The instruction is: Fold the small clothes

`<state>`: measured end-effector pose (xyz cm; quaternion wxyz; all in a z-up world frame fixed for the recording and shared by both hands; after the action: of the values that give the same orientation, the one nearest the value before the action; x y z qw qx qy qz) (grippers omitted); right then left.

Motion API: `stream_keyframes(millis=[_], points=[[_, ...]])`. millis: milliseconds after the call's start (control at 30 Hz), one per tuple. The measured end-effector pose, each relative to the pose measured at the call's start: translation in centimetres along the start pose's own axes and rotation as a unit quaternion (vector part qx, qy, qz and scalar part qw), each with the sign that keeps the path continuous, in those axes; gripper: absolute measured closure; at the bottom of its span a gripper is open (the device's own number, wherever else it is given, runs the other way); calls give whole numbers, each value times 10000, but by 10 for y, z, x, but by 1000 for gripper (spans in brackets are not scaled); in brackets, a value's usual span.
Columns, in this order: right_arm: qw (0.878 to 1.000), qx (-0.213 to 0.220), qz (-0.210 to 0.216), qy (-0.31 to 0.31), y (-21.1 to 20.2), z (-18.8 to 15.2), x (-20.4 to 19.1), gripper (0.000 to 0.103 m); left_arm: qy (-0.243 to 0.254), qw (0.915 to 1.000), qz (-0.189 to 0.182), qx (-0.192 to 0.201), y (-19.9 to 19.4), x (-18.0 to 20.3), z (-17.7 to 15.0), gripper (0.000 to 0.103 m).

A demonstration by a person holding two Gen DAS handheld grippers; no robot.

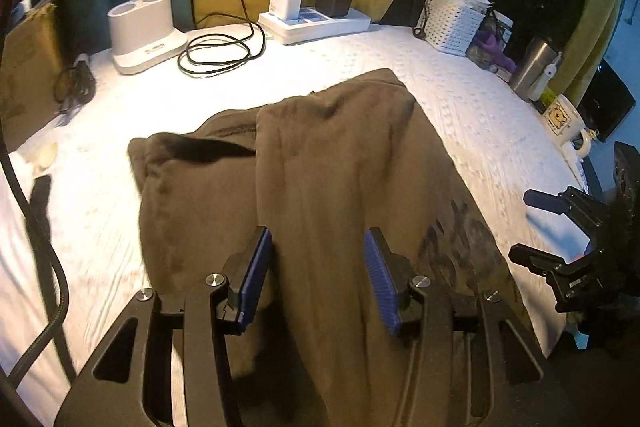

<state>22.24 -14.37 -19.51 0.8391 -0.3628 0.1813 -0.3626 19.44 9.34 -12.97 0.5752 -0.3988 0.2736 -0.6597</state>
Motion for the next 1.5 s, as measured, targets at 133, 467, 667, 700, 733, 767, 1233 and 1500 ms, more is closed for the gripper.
stream_keyframes(millis=[133, 467, 667, 700, 733, 767, 1233, 1500], points=[[10000, -61, 35, -22, 13, 14, 6, 16, -113, 9999, -50, -64, 16, -6, 14, 55], [9998, -130, 144, -85, 47, 48, 16, 16, -137, 9998, -117, -61, 49, -20, 48, 55], [9997, -136, 211, -80, 62, 64, 19, 16, 5, 9997, -225, 31, 60, -23, 65, 55], [9996, -143, 215, -78, 64, 66, 20, 16, 37, 9997, -230, 32, 61, -23, 69, 55], [9996, -150, 218, -76, 66, 68, 20, 16, 48, 9997, -229, 35, 60, -23, 71, 55], [9996, -144, 224, -71, 66, 69, 19, 16, 66, 9998, -185, 74, 58, -23, 73, 55], [9989, -52, 446, -93, 87, 98, 17, 16, -875, 9934, 537, 506, 5, -107, 29, 32], [9972, -43, 730, 168, 100, 111, 24, 16, -832, 9953, 234, 433, 23, -104, 33, 31]])
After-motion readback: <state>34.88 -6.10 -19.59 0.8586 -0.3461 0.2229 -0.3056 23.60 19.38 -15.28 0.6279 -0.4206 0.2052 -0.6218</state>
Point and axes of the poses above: each gripper's, at about its wrist camera, not at the fingertips, and y roughly the way its jaws point, x to its right, z to its top, the point moved 1 cm from there along y, roughly the way its jaws point, and after that the axes turned 6 degrees about -y, right-handed, at the moved point
